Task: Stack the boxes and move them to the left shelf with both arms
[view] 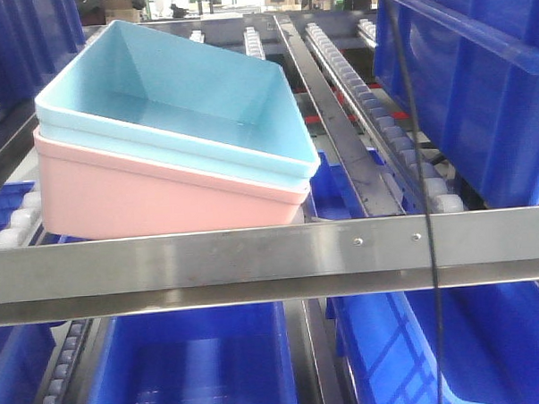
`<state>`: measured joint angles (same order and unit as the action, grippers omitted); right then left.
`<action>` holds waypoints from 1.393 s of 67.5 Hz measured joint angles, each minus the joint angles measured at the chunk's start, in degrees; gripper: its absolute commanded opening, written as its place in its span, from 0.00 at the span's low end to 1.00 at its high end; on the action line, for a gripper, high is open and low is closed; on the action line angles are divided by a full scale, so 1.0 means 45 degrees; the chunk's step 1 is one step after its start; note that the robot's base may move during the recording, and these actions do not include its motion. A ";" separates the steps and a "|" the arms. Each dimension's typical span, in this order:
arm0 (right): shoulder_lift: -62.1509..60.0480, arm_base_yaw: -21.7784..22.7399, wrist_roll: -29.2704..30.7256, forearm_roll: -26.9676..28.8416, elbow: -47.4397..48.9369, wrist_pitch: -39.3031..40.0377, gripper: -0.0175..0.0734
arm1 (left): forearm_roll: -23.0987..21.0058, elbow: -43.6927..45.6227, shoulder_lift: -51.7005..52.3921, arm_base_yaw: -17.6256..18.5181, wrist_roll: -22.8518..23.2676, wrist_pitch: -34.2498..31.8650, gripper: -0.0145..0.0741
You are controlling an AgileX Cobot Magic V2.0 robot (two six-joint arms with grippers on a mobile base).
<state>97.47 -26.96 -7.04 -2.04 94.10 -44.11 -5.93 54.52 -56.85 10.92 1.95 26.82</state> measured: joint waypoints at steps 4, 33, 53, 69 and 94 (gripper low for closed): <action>-0.0921 0.0000 0.0000 0.0000 -0.1456 0.0779 0.25 | 0.0050 -0.0505 0.0542 0.0000 0.0000 -0.0237 0.16; -0.8103 0.0000 -0.0007 -0.0675 -1.0870 0.5548 0.25 | 0.0398 -0.3996 0.3867 0.0000 0.0000 -0.2087 0.16; -1.3692 0.0000 -0.0007 -0.0842 -1.4507 0.6326 0.25 | 0.0907 -0.4728 0.6340 0.0000 0.0000 -0.2185 0.16; -1.6766 0.0000 -0.0007 -0.0970 -1.4797 0.6129 0.25 | 0.0958 -0.4728 0.7266 0.0000 0.0000 -0.2185 0.16; -1.6993 0.0000 -0.0007 -0.0989 -1.4803 0.6077 0.25 | 0.0985 -0.4728 0.7287 0.0000 0.0000 -0.2185 0.16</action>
<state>21.00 -26.96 -7.07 -6.49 27.49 -16.77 -1.50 33.24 -24.06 10.92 1.95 16.99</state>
